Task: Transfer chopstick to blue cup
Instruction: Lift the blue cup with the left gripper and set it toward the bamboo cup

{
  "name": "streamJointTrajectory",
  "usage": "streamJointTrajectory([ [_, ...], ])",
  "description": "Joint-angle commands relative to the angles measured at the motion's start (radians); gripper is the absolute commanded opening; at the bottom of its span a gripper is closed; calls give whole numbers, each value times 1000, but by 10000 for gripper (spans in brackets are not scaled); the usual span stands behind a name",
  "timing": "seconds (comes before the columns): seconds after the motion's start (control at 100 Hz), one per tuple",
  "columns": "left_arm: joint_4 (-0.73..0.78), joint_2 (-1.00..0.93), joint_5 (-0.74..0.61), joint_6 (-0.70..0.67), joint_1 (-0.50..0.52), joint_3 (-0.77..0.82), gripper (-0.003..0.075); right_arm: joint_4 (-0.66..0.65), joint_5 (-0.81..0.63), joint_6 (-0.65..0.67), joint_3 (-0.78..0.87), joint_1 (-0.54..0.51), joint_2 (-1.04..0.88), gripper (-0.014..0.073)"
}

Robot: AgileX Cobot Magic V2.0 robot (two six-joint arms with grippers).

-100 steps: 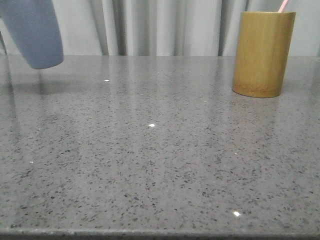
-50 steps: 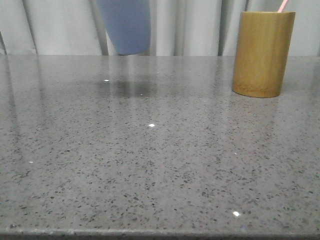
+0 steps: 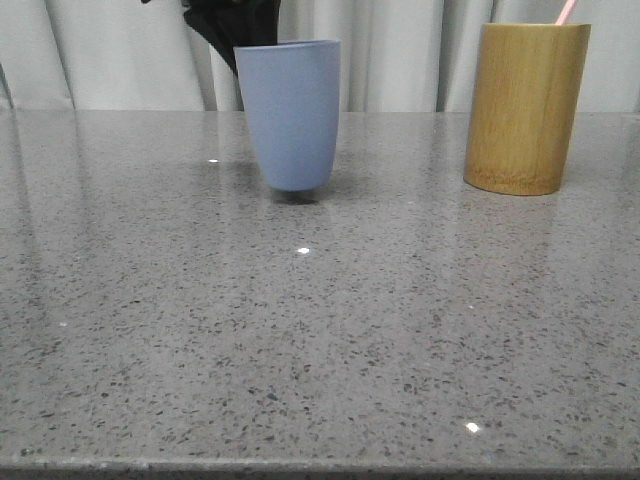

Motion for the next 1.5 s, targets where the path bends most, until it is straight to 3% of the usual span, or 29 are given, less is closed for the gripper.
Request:
streamJointTrajectory([
  [0.0,-6,-45,-32,-5,-8,-35,-19,-1,-77,-10,-31,-4,18,603],
  [0.63,-6,-22,-18,-5,-8,-35,-8,-1,-77,-10,-31,-4,18,603],
  [0.75,-8,-22,-8,-5,-8,-35,87,-2,-77,-10,-31,-4,18,603],
  [0.93,-8,-24,12,-5,-8,-35,385,-2,-77,-10,-31,-4,18,603],
  [1.05,-8,-24,43,-9,-8,-68,522,-2,-77,-10,-31,-4,18,603],
  [1.49,-29,-104,59,-17,-8,-190,537,-2,-76,-10,-31,-4,18,603],
])
